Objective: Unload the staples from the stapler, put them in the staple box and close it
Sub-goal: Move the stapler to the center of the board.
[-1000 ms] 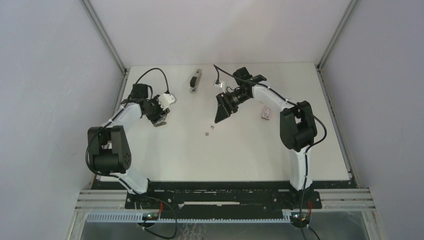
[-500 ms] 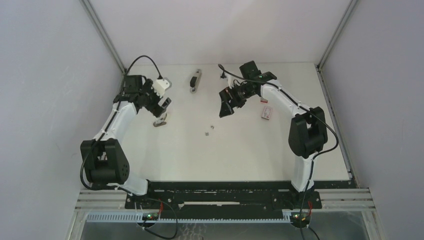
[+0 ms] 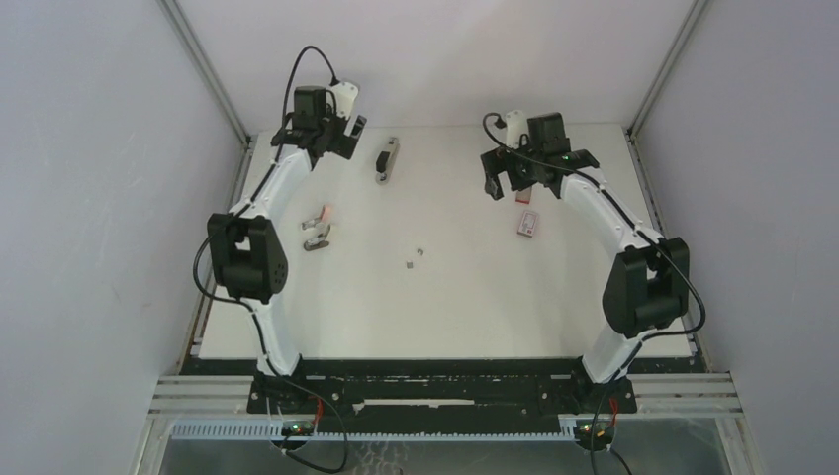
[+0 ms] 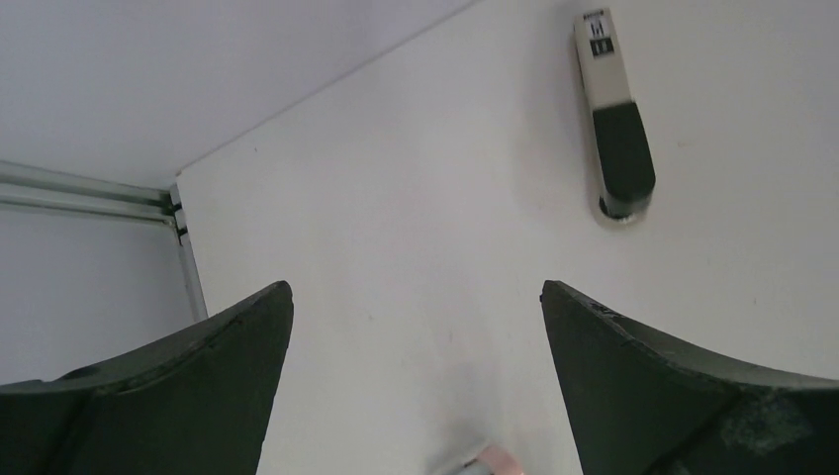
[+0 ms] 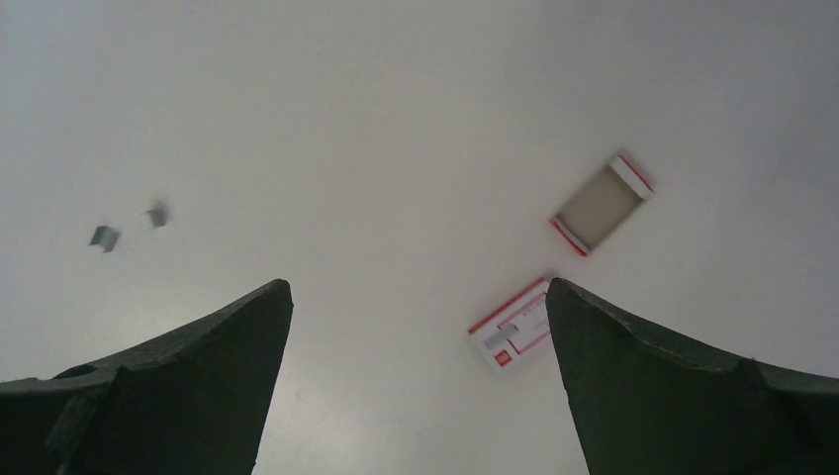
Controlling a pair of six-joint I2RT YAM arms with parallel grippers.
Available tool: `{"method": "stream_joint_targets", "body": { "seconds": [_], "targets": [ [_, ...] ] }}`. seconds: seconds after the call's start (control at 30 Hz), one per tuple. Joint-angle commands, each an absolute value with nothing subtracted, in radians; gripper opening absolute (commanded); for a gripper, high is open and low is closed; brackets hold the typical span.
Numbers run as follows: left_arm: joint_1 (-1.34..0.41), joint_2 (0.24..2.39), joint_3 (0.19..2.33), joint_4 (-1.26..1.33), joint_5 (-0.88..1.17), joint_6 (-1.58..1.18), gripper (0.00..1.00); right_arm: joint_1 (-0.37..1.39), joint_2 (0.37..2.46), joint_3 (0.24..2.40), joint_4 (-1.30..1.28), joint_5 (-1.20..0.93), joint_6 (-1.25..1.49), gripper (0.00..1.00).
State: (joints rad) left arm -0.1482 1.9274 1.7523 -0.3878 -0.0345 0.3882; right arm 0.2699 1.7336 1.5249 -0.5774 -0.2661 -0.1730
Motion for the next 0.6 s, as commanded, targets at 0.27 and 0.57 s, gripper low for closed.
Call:
{"method": "stream_joint_targets", "body": {
  "seconds": [0.27, 0.57],
  "targets": [
    [-0.2, 2.192, 2.149, -0.441, 0.047, 0.133, 1.0, 0.151, 1.542, 1.423, -0.446, -0.309, -0.1, 1.0],
    [-0.248, 2.294, 2.152, -0.414, 0.086, 0.035, 1.0, 0.151, 1.553, 1.405, -0.447, -0.385, -0.08, 0.93]
  ]
}}
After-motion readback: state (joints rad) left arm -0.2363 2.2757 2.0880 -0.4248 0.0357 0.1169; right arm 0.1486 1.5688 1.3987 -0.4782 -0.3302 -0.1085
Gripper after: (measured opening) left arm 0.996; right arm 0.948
